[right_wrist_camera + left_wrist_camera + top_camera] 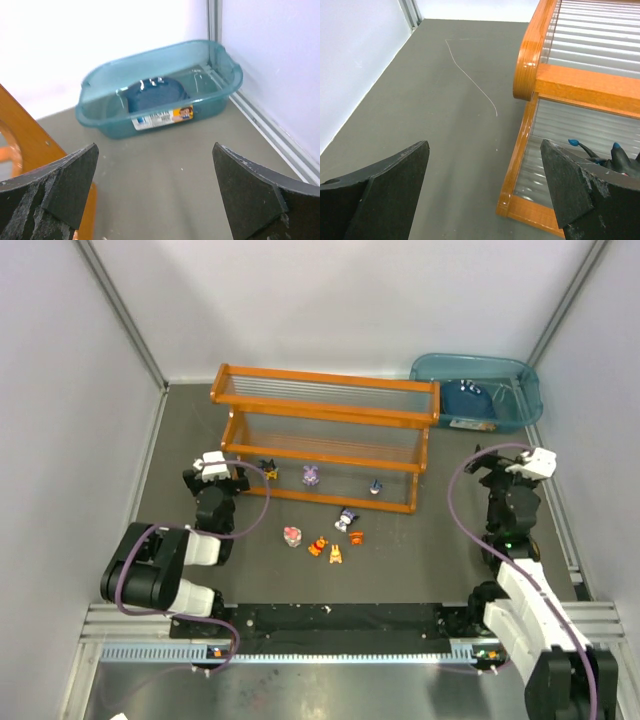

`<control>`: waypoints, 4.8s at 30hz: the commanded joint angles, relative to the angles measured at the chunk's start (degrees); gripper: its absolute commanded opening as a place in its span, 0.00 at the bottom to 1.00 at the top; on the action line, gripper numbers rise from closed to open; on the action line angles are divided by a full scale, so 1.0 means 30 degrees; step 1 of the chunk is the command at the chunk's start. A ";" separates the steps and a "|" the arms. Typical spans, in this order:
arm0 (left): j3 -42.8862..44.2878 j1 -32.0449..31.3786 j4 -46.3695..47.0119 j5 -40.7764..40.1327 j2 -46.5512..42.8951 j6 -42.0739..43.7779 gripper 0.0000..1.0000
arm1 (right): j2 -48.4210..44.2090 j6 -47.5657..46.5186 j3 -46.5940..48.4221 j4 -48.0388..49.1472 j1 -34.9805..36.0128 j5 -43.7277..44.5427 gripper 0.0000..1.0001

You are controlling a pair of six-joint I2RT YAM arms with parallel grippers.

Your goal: Place and organize the plastic toys onto the shelf

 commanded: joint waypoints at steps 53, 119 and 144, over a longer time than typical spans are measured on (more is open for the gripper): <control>1.6084 -2.9910 -4.9171 -1.8264 0.3391 -4.2174 0.97 | -0.9158 0.5220 0.3451 -1.8465 0.6597 -0.1419 0.99; 0.7995 -2.6366 -2.6015 -1.2259 0.0867 -2.3533 0.67 | -0.9275 0.5395 0.3187 -1.8552 0.6568 -0.1536 0.99; 0.7232 -2.4989 -2.3173 -1.1731 0.1307 -2.0604 0.60 | -0.9158 0.5366 0.3187 -1.8552 0.6597 -0.1389 0.99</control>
